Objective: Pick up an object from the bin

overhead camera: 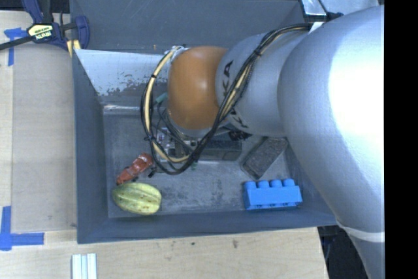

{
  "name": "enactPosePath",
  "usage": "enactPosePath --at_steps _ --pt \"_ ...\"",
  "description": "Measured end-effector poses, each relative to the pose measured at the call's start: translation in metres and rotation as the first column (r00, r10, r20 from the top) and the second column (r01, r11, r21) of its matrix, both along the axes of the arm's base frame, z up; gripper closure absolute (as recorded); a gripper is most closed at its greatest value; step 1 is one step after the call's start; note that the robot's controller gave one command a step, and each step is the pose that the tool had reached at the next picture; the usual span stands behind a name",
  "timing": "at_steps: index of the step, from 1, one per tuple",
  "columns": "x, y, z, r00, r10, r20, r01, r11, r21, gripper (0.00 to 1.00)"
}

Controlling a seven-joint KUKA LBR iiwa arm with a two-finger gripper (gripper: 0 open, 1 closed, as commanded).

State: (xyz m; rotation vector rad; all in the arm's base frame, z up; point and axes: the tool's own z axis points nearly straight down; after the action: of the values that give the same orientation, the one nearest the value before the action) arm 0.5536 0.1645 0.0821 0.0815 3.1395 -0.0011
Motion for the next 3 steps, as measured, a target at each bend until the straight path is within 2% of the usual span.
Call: enactPosePath --at_steps 1,2,3 --pt "0.0 0.0 0.0 1.0 0.0 0.0 0.0 1.0 0.0 1.0" --pt "-0.001 0.001 0.042 1.0 0.013 -0.007 -0.013 1.0 -0.002 1.0" --pt "0.001 0.002 0.091 1.0 0.016 0.002 -0.016 1.0 0.001 1.0"
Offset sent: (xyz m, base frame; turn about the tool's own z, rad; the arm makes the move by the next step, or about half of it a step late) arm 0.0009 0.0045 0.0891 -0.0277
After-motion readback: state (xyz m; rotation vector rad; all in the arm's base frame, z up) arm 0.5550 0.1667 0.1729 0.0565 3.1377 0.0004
